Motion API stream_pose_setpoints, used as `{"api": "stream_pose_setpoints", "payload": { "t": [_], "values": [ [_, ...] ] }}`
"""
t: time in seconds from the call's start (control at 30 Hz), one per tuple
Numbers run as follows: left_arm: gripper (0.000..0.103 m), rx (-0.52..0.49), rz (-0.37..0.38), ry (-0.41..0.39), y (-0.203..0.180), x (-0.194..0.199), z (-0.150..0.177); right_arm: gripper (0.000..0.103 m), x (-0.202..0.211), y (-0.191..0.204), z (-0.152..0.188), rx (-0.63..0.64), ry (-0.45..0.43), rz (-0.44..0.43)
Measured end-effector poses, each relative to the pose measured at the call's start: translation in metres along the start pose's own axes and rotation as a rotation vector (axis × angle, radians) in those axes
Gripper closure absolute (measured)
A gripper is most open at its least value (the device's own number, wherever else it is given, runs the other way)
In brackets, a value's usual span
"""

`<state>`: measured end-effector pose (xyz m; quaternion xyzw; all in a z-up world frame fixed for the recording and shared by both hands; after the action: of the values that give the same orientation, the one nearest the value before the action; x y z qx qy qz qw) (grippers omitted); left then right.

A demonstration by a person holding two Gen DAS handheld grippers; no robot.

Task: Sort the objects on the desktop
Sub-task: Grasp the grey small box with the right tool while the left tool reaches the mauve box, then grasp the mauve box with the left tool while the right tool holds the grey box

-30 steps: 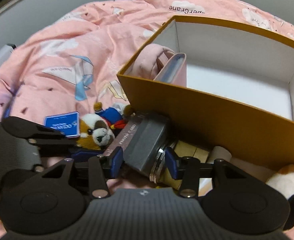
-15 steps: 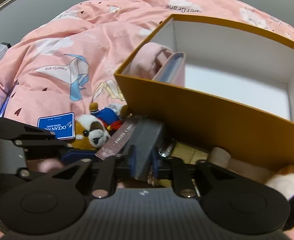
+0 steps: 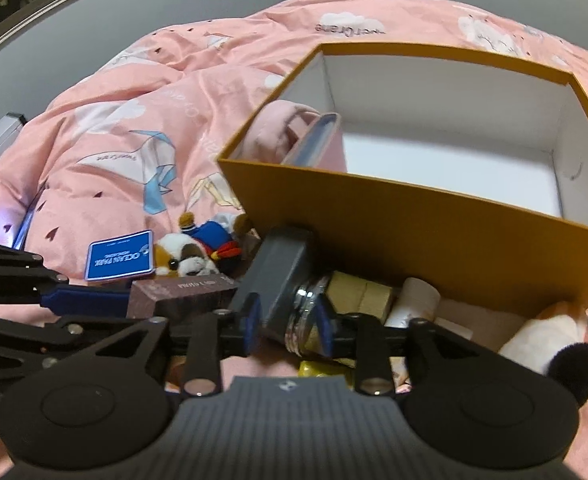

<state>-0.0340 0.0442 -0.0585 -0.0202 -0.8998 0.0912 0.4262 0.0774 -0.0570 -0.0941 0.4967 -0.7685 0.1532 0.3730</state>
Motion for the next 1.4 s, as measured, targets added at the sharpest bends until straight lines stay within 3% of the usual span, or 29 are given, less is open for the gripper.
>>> {"api": "stream_pose_setpoints", "payload": {
  "t": [0.3, 0.8, 1.13, 1.4],
  "values": [
    [0.077, 0.058, -0.012, 0.031, 0.012, -0.029, 0.005, 0.061, -0.020, 0.025, -0.010, 0.123, -0.005, 0.062],
    [0.076, 0.074, -0.019, 0.045, 0.014, -0.035, 0.005, 0.055, -0.064, 0.026, -0.023, 0.123, 0.068, 0.121],
    [0.076, 0.092, -0.029, 0.028, 0.017, -0.037, 0.002, 0.064, -0.019, 0.024, -0.021, 0.092, -0.006, 0.042],
    [0.076, 0.078, -0.033, -0.026, 0.014, -0.029, 0.000, 0.065, 0.044, -0.007, -0.019, -0.059, -0.060, -0.070]
  ]
}}
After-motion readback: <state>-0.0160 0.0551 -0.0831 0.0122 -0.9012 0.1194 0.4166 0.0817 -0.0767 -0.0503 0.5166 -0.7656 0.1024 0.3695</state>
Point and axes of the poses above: each gripper's, at about its wrist camera, not at the fingertips, and x roughly against the way its jaws point, y to its left, z to its underside, the point moved 3 cm from there along -x, roughly the way its jaws point, and after that the axes turned 5 degrees about -y, right-handed, at the moved point
